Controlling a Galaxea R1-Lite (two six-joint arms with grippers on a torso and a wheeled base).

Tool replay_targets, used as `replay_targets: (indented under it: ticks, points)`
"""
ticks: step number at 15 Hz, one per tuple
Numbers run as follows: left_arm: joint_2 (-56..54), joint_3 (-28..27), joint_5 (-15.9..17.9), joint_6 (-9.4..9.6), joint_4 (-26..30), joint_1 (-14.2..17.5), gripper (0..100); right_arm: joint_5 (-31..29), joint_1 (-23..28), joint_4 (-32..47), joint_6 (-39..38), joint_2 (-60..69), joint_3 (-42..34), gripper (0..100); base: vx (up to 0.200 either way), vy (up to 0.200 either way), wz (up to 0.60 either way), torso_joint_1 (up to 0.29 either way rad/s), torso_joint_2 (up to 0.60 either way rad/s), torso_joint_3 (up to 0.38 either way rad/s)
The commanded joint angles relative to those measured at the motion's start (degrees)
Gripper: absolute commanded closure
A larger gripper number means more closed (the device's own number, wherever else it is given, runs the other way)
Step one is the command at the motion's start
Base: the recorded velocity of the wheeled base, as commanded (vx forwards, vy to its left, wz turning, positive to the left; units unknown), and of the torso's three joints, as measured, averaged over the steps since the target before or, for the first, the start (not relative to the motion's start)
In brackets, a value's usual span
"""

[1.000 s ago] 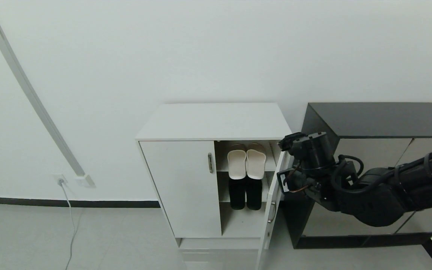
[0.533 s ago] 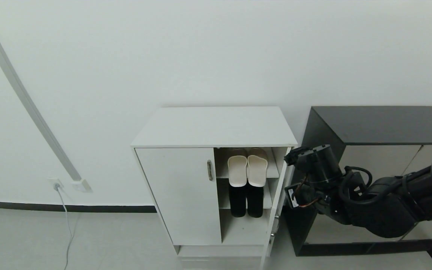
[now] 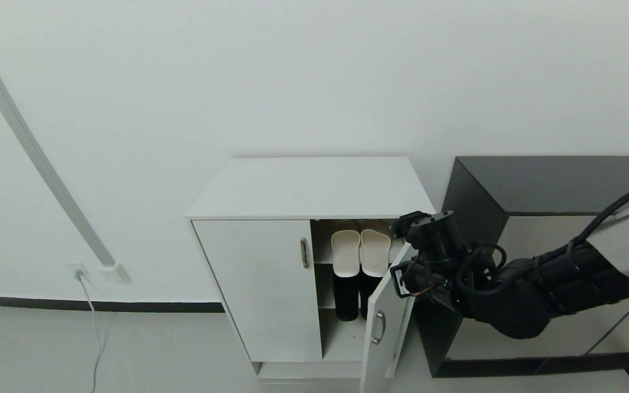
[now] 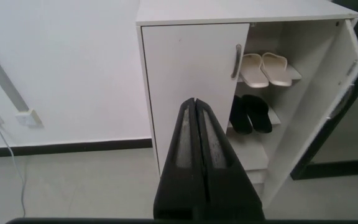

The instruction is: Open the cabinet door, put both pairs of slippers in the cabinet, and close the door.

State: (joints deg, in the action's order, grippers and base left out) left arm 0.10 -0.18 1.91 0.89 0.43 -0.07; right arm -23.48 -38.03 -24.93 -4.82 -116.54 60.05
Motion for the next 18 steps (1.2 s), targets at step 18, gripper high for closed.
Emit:
replay_targets:
  ticks: [18]
  points:
    - [0.08, 0.01, 0.02, -0.01, 0.01, -0.01, 100, 1.77, 0.86, -14.45, -1.69, -18.28, 15.1, 100, 0.0, 0.0, 0.0, 0.0, 0.0, 0.0]
